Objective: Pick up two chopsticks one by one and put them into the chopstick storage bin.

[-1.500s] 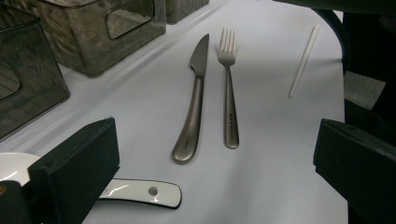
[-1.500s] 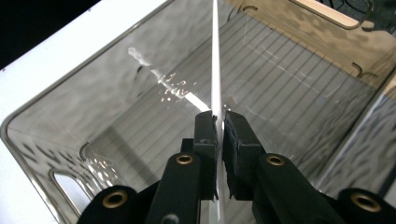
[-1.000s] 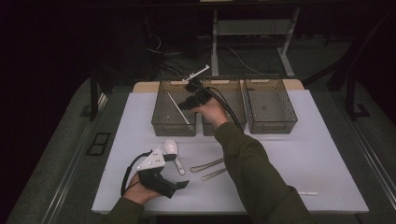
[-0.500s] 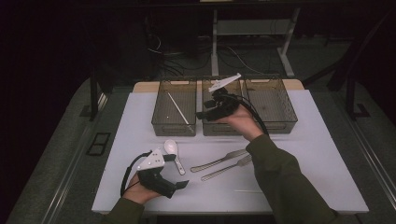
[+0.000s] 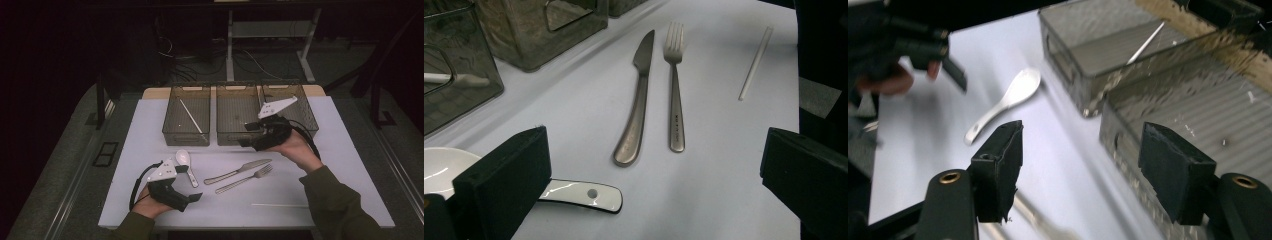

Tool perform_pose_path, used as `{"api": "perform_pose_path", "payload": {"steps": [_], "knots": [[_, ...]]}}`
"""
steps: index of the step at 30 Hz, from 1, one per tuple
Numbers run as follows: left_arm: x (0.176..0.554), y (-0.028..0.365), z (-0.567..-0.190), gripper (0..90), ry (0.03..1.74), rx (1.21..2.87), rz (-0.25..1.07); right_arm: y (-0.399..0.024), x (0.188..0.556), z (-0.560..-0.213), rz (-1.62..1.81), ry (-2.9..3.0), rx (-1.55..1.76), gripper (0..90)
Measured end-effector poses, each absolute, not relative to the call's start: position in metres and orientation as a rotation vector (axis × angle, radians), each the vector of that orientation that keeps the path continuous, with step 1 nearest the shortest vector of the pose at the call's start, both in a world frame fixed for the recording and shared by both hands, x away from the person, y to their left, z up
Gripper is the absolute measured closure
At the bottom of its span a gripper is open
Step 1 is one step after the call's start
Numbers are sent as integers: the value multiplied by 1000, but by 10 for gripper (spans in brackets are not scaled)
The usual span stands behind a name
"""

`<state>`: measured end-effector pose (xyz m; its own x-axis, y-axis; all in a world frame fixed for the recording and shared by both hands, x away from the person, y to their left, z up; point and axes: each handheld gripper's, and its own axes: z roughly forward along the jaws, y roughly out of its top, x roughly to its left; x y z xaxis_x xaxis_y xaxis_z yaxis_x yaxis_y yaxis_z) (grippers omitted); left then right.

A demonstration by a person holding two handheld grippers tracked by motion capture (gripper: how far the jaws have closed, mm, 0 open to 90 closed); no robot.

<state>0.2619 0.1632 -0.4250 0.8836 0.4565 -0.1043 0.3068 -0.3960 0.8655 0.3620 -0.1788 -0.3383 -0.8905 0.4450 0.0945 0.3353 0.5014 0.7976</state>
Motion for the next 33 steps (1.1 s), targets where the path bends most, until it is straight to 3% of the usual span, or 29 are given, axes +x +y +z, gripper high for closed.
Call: {"api": "perform_pose_path", "payload": {"steps": [20,33], "knots": [[261,161,-426,0,550,2034,188,-265,295,-382,1336,2632,728,401],[261,162,-426,0,547,2044,185,-287,265,-404,1260,2718,673,550]]}}
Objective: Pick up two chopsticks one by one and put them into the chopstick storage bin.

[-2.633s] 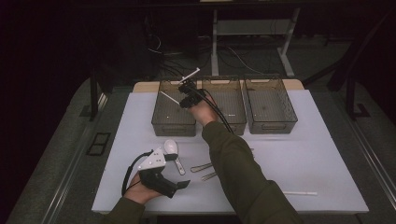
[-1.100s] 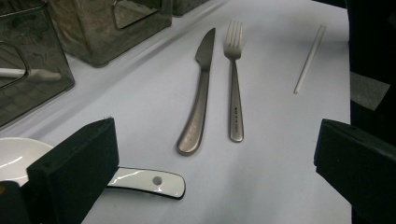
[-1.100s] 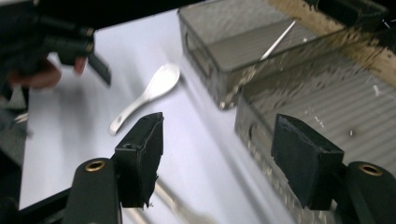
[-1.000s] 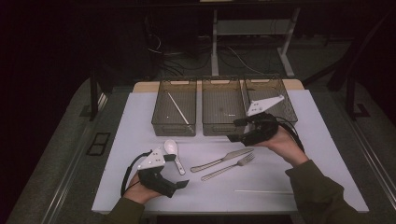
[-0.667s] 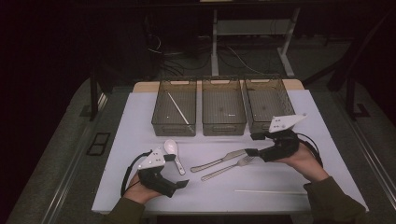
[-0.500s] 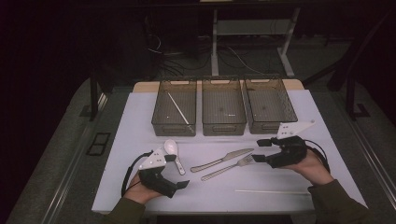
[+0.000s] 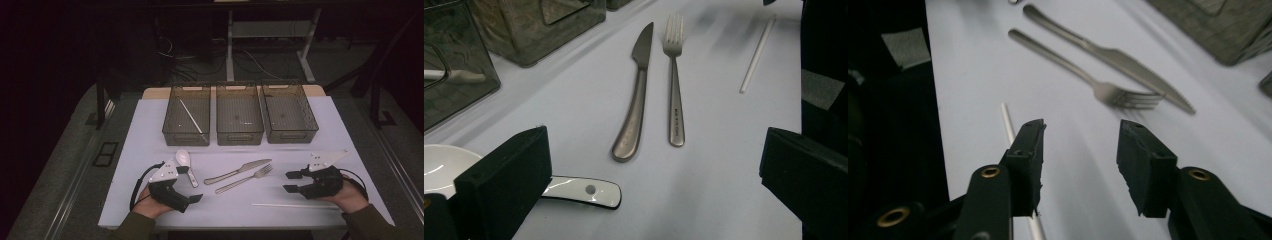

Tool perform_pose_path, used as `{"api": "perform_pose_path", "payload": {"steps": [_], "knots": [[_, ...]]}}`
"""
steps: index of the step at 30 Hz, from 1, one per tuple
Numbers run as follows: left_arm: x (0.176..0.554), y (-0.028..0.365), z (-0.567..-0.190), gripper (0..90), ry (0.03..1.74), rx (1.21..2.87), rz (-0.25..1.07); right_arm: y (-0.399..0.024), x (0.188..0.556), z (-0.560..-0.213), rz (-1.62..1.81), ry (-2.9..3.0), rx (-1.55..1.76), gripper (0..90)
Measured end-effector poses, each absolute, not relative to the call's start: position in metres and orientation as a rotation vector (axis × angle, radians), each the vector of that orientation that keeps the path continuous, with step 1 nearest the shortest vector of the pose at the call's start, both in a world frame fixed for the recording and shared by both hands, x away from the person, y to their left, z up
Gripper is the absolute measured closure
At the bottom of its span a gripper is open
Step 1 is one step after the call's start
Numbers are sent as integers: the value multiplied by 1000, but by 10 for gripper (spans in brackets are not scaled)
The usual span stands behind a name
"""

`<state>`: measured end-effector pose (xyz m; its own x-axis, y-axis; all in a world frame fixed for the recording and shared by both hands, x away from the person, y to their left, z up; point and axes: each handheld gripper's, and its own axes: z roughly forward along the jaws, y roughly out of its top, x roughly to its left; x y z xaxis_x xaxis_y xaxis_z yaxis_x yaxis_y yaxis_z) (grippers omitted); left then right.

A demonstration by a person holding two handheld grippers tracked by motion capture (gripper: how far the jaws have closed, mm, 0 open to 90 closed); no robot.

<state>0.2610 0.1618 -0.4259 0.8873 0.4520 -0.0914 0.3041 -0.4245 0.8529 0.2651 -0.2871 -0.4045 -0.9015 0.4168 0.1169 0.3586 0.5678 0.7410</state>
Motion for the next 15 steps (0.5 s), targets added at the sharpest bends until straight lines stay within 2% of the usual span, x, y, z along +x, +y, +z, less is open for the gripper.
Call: {"api": "perform_pose_path", "payload": {"steps": [10,15], "knots": [[261,161,-426,0,549,2044,181,-293,251,-422,1200,2816,621,711],[260,161,-426,0,548,2044,181,-302,247,-426,1178,2847,609,756]]}}
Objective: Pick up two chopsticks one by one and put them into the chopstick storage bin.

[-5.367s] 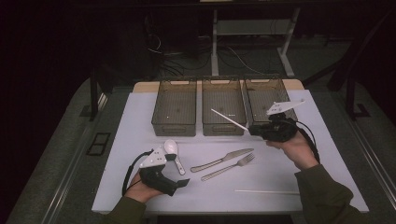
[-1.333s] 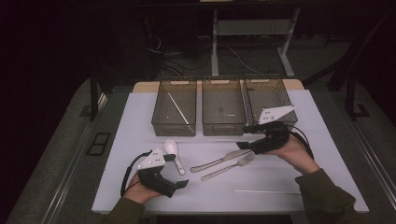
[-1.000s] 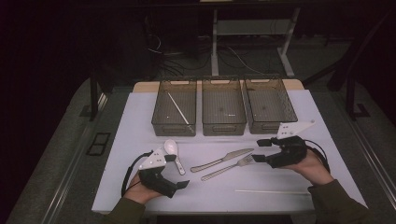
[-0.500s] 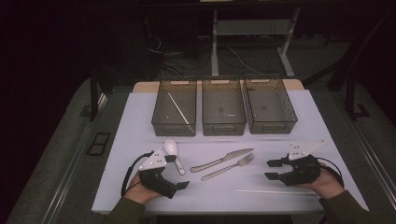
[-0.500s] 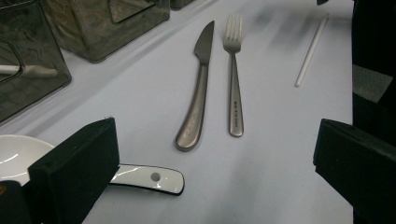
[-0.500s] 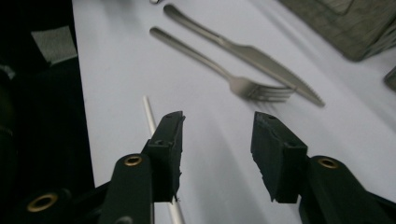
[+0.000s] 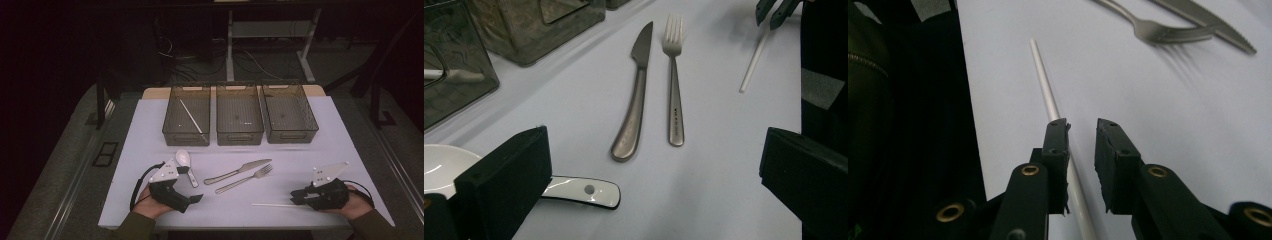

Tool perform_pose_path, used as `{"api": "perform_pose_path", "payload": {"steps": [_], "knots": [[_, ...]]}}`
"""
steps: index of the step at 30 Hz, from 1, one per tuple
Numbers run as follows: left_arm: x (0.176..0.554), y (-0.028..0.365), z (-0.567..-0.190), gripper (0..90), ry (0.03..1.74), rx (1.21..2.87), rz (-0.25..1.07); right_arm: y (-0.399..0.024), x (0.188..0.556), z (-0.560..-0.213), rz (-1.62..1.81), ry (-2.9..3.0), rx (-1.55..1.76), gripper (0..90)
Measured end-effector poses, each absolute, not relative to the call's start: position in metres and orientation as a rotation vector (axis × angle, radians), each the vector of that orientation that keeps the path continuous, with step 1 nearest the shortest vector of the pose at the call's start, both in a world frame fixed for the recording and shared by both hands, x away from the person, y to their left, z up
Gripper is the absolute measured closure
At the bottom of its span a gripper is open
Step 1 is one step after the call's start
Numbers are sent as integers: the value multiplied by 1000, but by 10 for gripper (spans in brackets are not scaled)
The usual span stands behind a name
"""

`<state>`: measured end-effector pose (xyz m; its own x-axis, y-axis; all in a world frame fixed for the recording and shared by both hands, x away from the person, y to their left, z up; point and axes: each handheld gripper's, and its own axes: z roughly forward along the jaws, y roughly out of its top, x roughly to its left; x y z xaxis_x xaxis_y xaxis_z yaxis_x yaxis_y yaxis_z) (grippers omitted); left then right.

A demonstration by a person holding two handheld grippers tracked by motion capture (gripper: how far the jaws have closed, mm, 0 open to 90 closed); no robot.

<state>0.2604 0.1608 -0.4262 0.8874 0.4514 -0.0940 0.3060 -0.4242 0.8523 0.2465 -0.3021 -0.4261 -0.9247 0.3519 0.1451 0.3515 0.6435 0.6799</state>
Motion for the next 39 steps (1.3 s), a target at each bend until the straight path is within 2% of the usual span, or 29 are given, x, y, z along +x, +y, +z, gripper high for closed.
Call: {"api": "perform_pose_path", "payload": {"steps": [13,20,29,39], "knots": [[260,160,-427,0,547,2049,182,-321,239,-441,1046,2873,623,810],[260,160,-427,0,547,2047,182,-323,239,-443,1020,2869,527,810],[260,159,-426,0,545,2049,182,-320,239,-442,1047,2835,576,835],[260,159,-427,0,544,2050,179,-320,238,-444,1031,2818,539,819]]}}
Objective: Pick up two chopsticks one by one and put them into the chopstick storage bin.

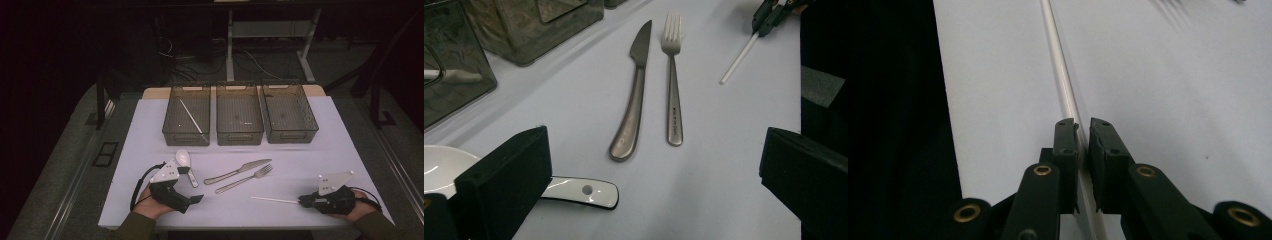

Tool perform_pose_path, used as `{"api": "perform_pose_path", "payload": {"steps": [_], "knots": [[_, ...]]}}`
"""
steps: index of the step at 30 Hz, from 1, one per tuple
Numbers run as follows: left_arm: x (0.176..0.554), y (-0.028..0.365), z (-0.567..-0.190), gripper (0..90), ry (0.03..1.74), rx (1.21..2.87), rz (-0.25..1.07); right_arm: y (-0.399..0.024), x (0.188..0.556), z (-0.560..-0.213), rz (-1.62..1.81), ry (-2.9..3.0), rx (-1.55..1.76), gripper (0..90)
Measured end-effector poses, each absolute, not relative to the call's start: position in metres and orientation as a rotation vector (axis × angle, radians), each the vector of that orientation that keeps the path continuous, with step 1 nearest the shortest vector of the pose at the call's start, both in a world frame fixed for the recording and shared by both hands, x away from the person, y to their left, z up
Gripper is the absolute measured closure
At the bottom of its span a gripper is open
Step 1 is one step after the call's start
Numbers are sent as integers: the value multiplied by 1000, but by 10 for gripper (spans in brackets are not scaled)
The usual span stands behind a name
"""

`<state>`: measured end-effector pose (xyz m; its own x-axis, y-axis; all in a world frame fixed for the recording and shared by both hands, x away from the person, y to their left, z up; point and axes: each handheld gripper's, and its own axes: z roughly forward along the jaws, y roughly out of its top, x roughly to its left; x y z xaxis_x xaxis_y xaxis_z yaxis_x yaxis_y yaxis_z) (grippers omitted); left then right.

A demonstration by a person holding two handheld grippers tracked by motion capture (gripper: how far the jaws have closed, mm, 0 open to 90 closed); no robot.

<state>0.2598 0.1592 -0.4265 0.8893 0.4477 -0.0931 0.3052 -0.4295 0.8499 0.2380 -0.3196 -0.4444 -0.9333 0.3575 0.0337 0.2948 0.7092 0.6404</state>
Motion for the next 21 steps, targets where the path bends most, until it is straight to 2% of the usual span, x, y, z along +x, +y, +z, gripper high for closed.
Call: {"api": "perform_pose_path", "payload": {"steps": [7,21], "knots": [[260,158,-427,0,538,2057,175,-319,238,-444,1006,2811,488,834],[260,158,-427,0,539,2054,176,-320,251,-436,1188,2770,640,849]]}}
